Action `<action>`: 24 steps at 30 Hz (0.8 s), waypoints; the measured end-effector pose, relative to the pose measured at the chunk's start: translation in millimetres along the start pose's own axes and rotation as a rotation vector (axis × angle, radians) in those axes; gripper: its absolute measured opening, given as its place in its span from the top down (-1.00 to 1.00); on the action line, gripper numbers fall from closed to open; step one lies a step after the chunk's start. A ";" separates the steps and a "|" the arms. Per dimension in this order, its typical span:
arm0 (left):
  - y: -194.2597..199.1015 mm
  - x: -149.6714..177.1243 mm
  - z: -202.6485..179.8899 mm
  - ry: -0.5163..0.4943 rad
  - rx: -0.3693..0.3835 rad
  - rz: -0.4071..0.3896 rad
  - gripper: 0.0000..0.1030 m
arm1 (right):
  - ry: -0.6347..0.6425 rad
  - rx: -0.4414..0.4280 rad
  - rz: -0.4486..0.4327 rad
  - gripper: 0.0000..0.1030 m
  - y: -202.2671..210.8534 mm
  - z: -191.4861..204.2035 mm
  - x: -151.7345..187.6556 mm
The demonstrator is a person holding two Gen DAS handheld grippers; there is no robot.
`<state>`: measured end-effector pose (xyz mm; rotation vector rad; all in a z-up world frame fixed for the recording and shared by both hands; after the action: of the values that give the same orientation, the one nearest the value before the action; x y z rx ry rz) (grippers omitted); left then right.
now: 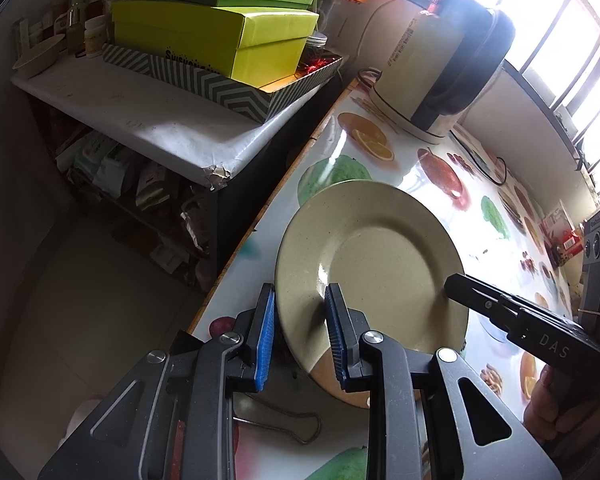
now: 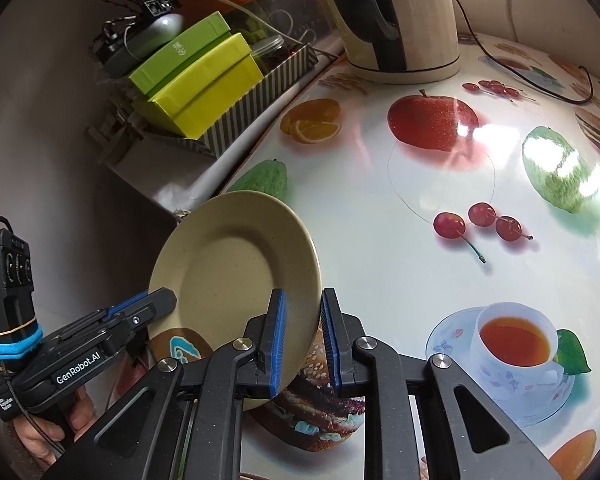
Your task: Organize plates and bowls
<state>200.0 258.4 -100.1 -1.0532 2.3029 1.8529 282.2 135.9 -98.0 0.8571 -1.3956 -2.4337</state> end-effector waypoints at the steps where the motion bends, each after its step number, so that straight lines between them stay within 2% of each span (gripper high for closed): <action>1: 1.6 0.6 -1.7 -0.001 0.003 -0.001 0.50 | -0.001 0.000 -0.003 0.66 1.7 -0.2 0.9; 24: 39.3 33.6 -38.3 -0.060 0.037 -0.032 0.50 | -0.035 -0.012 -0.083 0.66 61.2 -5.5 37.4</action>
<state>169.6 211.8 -67.9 -1.0088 2.2647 1.7976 248.8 82.8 -62.9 0.8907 -1.3819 -2.5272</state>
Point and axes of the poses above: each gripper's, at about its wrist camera, not at the fingertips, and y roughly against the way its jaws point, z to its left, x to its underside, the point moved 9 cm from there along -y, roughly the way its jaws point, and after that the axes turned 6 degrees about z, right-handed, at the moved point
